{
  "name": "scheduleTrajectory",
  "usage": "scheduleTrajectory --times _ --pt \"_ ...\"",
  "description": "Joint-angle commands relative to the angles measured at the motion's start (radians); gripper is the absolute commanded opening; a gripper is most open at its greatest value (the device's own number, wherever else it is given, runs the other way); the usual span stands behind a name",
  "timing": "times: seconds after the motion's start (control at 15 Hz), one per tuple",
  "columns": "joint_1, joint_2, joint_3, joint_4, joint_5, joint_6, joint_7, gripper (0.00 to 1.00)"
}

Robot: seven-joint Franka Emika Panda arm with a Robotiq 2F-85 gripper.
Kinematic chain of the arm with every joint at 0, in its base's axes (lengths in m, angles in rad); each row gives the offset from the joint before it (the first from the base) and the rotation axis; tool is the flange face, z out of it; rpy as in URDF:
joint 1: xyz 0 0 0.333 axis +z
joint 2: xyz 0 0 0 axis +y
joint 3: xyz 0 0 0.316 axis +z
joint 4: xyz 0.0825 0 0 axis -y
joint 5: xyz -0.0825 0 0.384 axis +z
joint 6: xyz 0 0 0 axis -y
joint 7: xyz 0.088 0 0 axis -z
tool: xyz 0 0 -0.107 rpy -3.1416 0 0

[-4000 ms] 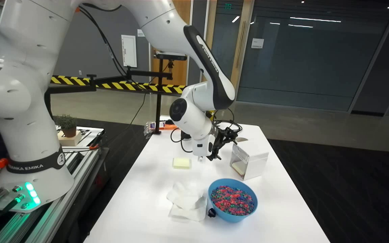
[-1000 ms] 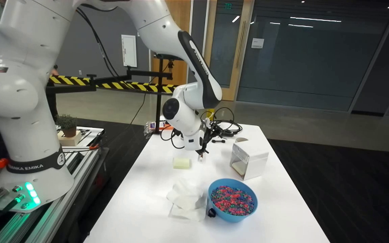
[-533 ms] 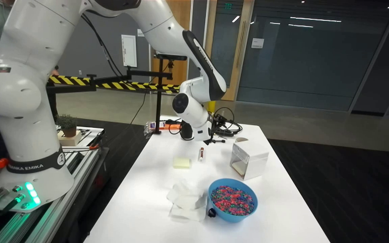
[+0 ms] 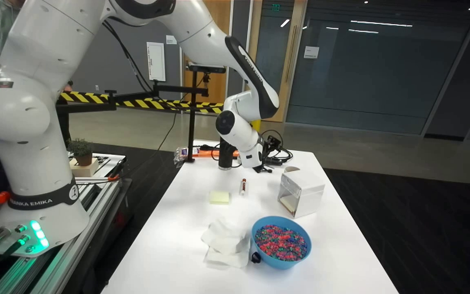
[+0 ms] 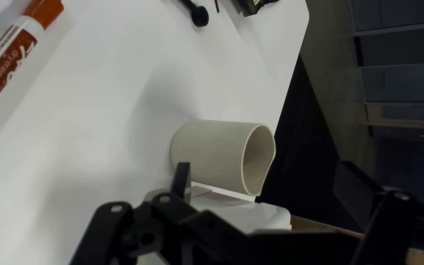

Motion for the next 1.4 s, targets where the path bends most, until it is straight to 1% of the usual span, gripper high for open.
scheduleTrajectory --times 0.0,0.33,0.67,1.07,1.27,1.33 --pt "0.000 0.000 0.000 0.000 0.000 0.000 0.000 1.00" --pt "-0.011 0.002 -0.024 0.026 0.014 0.003 -0.002 1.00" --pt "-0.031 0.007 -0.047 0.039 0.003 0.013 0.013 1.00" --pt "-0.071 -0.011 -0.086 0.011 -0.037 0.008 0.017 1.00" --pt "-0.094 -0.030 -0.101 -0.040 -0.066 -0.020 -0.007 1.00" --pt "-0.105 -0.044 -0.097 -0.062 -0.089 -0.023 0.005 1.00"
